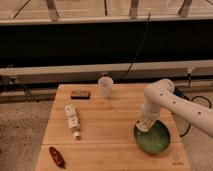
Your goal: Place the white sponge in the ceramic bowl
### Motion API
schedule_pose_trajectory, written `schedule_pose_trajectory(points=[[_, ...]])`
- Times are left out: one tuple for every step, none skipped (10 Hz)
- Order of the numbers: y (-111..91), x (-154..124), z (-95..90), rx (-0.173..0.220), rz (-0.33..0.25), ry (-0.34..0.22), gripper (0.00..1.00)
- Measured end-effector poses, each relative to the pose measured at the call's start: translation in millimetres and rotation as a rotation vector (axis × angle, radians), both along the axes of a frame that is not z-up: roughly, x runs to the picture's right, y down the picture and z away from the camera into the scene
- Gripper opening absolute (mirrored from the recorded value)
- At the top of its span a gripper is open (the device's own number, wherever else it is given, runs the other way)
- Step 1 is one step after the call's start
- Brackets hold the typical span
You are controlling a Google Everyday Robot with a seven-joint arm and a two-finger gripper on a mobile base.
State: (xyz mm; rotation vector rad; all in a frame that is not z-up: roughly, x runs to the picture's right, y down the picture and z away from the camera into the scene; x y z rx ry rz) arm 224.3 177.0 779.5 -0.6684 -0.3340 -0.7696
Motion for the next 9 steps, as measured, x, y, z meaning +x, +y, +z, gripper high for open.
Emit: schedule_pose_trajectory(points=[[0.8,1.2,-0.6,0.000,0.000,0.000,0.55],[0.5,0.7,-1.0,0.001,-0.001,-0.001,0.64],[0.4,1.7,-1.2,0.004,-0.001,-0.002,0.66],[1.8,3.4,-1.7,0.004,0.000,-0.001,0.63],[1.4,3.0,-2.0,0.005,-0.003,-0.003,0.63],[0.4,1.7,-1.8,0.011,-0.003,-0.007,0.63],[1.0,2.6,-2.1,0.010,-0.004,-0.006,0.63],[1.0,2.3,-2.1,0.010,-0.005,-0.008,0.66],[1.4,3.1,-2.7,0.011,-0.007,-0.008,0.69]])
